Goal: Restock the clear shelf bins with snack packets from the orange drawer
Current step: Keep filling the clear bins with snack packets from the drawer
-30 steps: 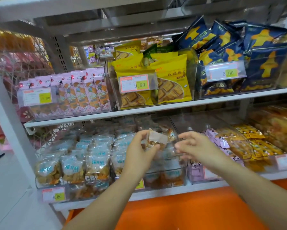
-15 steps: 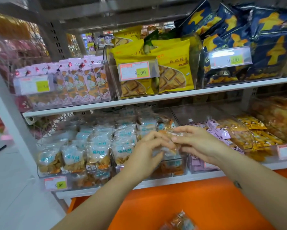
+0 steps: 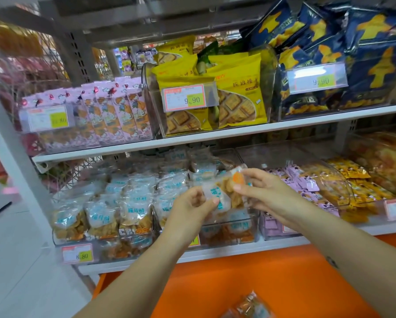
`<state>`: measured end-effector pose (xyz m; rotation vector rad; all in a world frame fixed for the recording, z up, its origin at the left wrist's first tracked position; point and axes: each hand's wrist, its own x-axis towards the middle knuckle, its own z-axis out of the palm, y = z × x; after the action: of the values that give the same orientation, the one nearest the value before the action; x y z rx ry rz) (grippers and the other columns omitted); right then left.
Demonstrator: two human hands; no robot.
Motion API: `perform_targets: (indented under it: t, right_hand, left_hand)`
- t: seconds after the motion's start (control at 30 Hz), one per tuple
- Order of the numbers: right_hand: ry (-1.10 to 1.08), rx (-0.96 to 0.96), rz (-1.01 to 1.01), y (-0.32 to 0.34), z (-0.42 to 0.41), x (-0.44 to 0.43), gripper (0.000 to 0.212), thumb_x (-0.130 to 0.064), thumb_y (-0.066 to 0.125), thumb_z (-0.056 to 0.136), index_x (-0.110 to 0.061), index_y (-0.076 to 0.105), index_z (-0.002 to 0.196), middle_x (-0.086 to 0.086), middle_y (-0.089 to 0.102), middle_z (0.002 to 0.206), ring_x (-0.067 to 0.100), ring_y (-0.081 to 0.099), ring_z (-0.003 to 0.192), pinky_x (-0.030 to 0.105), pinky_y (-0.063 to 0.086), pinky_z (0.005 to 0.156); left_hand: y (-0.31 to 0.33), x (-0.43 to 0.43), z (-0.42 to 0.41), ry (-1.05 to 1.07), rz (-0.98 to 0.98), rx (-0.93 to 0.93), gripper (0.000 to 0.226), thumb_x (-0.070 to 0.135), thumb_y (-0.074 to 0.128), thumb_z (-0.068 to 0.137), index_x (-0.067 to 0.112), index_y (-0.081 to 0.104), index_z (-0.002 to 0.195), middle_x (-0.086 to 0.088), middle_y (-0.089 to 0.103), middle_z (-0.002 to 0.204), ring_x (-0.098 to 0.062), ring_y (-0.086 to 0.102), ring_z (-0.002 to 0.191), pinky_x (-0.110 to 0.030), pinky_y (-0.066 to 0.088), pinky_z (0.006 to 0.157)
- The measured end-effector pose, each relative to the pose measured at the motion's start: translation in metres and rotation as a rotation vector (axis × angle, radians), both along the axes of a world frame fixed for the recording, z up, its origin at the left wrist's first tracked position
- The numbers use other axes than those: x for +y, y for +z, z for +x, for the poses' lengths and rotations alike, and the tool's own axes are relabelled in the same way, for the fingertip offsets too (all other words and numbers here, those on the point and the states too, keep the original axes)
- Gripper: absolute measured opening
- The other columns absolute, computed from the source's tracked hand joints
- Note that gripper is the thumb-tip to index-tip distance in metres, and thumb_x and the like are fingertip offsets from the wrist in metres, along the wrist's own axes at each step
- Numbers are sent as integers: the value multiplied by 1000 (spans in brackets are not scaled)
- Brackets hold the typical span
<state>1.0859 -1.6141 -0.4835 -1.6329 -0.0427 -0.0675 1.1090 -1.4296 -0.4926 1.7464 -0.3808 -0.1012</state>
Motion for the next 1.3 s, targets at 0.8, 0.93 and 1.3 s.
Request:
perform_targets:
  t: [0.8,0.93,1.3]
  right_hand:
    - [-234,-326,-1435,-16,95,-40,24,-34,48,92,-27,69,103,-3,61,116,19,41,125,40,20,112]
    - [-330,-516,-1214,1,77,-44,4,-26,65,85,-26,66,81,-6,62,85,16,50,89,30,41,78]
    - [-391,-1014,-808,-43,44,14,7,-13,60,80,-10,65,85,-2,61,80,10,51,74,20,44,67]
  left_hand:
    - [22,-9,67,203,875,-692,19,46,58,90,34,67,102,19,67,90,-5,62,93,-33,39,98]
    - [17,-15,85,219,1131,-663,25,47,49,95,35,62,114,11,67,112,-12,57,109,-33,26,98]
    - [26,-1,86,258,906,-501,24,38,48,97,32,65,113,10,67,109,-17,58,109,-38,42,96]
